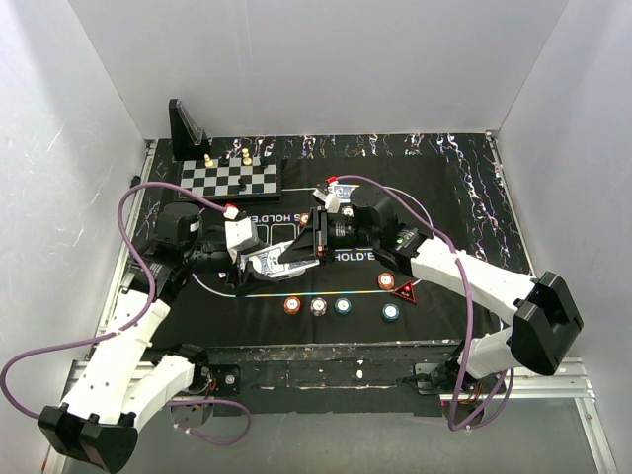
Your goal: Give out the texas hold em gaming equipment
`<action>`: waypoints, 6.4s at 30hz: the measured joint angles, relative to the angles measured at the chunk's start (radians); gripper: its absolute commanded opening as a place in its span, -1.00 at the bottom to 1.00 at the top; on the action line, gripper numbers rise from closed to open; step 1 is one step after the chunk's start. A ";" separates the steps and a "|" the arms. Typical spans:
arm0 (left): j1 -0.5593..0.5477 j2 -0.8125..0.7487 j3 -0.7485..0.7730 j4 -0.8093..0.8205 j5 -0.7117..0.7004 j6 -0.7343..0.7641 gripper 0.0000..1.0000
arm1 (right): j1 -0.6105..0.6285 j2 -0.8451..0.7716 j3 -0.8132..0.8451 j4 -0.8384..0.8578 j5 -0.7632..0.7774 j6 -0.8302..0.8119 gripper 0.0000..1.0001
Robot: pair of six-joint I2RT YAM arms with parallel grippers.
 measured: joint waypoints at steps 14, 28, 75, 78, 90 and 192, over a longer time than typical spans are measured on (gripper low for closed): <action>-0.001 0.019 -0.015 -0.055 -0.053 0.074 -1.00 | -0.008 -0.012 0.001 -0.092 -0.018 -0.039 0.15; -0.001 0.019 -0.039 -0.017 -0.047 -0.001 -1.00 | -0.043 -0.082 -0.016 -0.197 -0.022 -0.100 0.04; -0.001 -0.081 -0.145 0.145 0.031 -0.214 -1.00 | -0.182 -0.254 -0.015 -0.394 0.040 -0.225 -0.69; 0.000 -0.101 -0.175 0.205 0.042 -0.274 -1.00 | -0.189 -0.260 0.026 -0.409 0.039 -0.238 -0.79; 0.029 -0.124 -0.341 0.779 0.119 -0.774 -1.00 | -0.371 -0.301 0.245 -0.551 0.003 -0.300 -0.97; 0.035 -0.175 -0.229 1.150 0.154 -1.209 -1.00 | 0.153 0.723 0.560 -0.760 1.062 -0.788 0.37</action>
